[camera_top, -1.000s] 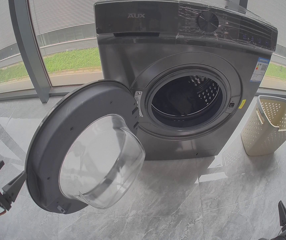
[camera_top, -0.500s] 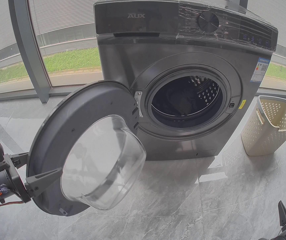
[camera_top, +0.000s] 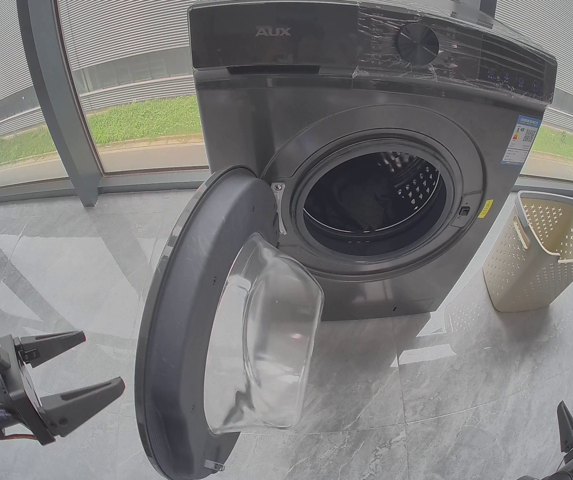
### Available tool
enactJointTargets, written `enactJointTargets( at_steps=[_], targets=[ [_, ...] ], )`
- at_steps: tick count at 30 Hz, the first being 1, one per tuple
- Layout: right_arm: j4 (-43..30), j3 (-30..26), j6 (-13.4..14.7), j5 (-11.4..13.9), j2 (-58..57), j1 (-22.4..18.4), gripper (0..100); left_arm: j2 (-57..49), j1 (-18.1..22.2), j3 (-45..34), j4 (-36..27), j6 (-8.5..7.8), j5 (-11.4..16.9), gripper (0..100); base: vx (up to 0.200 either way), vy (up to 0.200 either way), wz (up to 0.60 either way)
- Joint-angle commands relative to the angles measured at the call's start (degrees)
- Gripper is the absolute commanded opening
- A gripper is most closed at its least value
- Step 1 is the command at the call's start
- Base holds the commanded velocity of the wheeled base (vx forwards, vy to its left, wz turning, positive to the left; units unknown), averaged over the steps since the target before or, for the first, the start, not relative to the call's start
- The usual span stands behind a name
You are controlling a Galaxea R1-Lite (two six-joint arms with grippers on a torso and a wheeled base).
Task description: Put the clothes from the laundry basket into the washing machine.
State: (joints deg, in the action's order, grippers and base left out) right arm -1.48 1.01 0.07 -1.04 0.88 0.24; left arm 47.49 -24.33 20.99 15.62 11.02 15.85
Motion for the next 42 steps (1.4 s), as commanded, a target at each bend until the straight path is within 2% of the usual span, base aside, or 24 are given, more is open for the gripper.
enactJointTargets(
  at_steps=[1, 4, 9, 13, 17, 18, 21, 25, 26, 27, 28, 29, 31, 33, 42],
  targets=[
    [0.0, -0.5, 0.0, 0.0, 0.0, 0.0, 100, -0.2, -0.3, 0.0, -0.9, -1.62, -0.4, 100, 0.000, 0.000, 0.00],
    [0.0, -0.5, 0.0, 0.0, 0.0, 0.0, 100, 4.7, -1.2, 1.5, -0.1, -2.76, -0.1, 100, 0.000, 0.000, 0.00],
    [0.0, -0.5, 0.0, 0.0, 0.0, 0.0, 100, 13.0, -4.9, 5.7, 0.5, -2.32, -0.1, 100, 0.000, 0.000, 0.00],
    [0.0, -0.5, 0.0, 0.0, 0.0, 0.0, 100, 19.7, -8.6, 8.9, 5.7, -2.32, -0.5, 100, 0.000, 0.000, 0.00],
    [0.0, -0.5, 0.0, 0.0, 0.0, 0.0, 100, 23.3, -10.3, 9.7, 12.3, -1.79, -0.4, 100, 0.000, 0.000, 0.00],
    [0.0, -0.5, 0.0, 0.0, 0.0, 0.0, 100, 23.3, -10.3, 9.7, 12.3, -1.79, -0.4, 100, 0.000, 0.000, 0.00],
    [0.0, -0.5, 0.0, 0.0, 0.0, 0.0, 100, 26.5, -12.8, 10.7, 17.2, -0.03, -0.4, 100, 0.000, 0.000, 0.00],
    [0.0, -0.5, 0.0, 0.0, -0.1, 0.0, 100, 29.7, -14.0, 13.2, 19.7, 1.72, -0.4, 100, 0.000, 0.000, 0.00],
    [0.0, -0.5, 0.0, 0.0, 0.0, 0.0, 100, 31.3, -14.3, 14.5, 21.1, 2.60, -0.5, 100, 0.000, 0.000, 0.00],
    [0.0, -0.5, 0.0, 0.0, 0.0, 0.0, 100, 31.3, -14.3, 14.5, 21.1, 2.60, -0.5, 100, 0.000, 0.000, 0.00],
    [0.0, -0.5, 0.0, 0.0, 0.0, 0.0, 100, 33.4, -15.1, 16.0, 23.7, 4.45, -1.0, 100, 0.000, 0.000, 0.00],
    [0.0, -0.5, 0.0, 0.0, 0.0, 0.0, 100, 33.5, -15.3, 16.2, 24.0, 4.71, -1.2, 100, 0.000, 0.000, 0.00],
    [0.0, -0.5, 0.0, 0.0, -0.1, 0.0, 100, 34.4, -16.5, 17.2, 26.1, 7.52, -3.0, 100, 0.000, 0.000, 0.00],
    [0.0, -0.5, 0.0, 0.0, -0.1, 0.0, 100, 34.4, -16.8, 17.2, 26.7, 8.32, -3.6, 100, 0.000, 0.000, 0.00],
    [0.0, -0.5, 0.0, 0.0, 0.0, 0.0, 100, 26.5, -16.0, 12.2, 23.5, 7.70, -5.2, 100, 0.000, 0.000, 0.00]
  ],
)
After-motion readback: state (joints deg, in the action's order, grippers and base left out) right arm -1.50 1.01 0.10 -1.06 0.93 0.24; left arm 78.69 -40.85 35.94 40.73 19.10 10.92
